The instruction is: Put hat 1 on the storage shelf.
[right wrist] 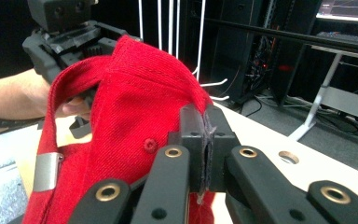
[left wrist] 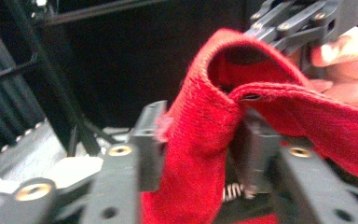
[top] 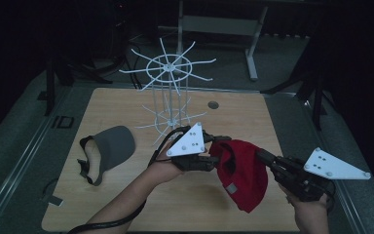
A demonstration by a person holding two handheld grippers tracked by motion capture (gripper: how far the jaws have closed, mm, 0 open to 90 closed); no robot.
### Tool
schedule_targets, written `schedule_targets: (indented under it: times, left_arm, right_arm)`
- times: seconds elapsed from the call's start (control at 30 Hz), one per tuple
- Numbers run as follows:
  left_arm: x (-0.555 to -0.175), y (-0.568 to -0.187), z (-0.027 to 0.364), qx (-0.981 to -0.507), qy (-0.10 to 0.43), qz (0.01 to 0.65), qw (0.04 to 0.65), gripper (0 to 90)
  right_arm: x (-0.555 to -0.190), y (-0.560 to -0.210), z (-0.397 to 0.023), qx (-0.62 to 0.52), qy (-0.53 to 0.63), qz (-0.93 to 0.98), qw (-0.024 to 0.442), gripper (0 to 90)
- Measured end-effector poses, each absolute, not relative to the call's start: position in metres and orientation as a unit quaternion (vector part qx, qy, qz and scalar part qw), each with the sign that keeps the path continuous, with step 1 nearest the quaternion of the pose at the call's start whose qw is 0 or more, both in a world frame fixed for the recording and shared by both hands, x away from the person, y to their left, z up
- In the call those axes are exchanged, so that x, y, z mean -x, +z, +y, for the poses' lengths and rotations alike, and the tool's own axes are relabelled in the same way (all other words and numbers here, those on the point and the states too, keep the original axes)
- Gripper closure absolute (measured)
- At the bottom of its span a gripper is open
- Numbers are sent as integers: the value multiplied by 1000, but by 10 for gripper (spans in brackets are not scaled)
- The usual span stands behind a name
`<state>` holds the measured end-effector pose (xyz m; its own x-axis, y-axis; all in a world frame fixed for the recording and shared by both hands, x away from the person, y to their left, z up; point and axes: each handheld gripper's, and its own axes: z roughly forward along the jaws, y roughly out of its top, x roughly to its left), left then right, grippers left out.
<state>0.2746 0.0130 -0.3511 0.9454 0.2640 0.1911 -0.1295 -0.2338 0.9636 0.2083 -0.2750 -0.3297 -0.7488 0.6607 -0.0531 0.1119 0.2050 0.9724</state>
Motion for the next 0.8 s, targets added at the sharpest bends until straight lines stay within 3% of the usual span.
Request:
schedule_targets:
  times: [0.13, 0.33, 0.8]
  left_arm:
    - [-272, -352, 19, -775, 164, 53, 608, 425]
    - [-264, -355, 27, -774, 190, 58, 602, 424]
    - [-253, -381, 62, -770, 186, 108, 601, 442]
  right_arm:
    - [-209, -327, -277, -267, 576, 733, 244, 885]
    - [-210, -322, -277, -270, 578, 729, 248, 885]
    - [-217, -308, -291, -300, 588, 702, 269, 885]
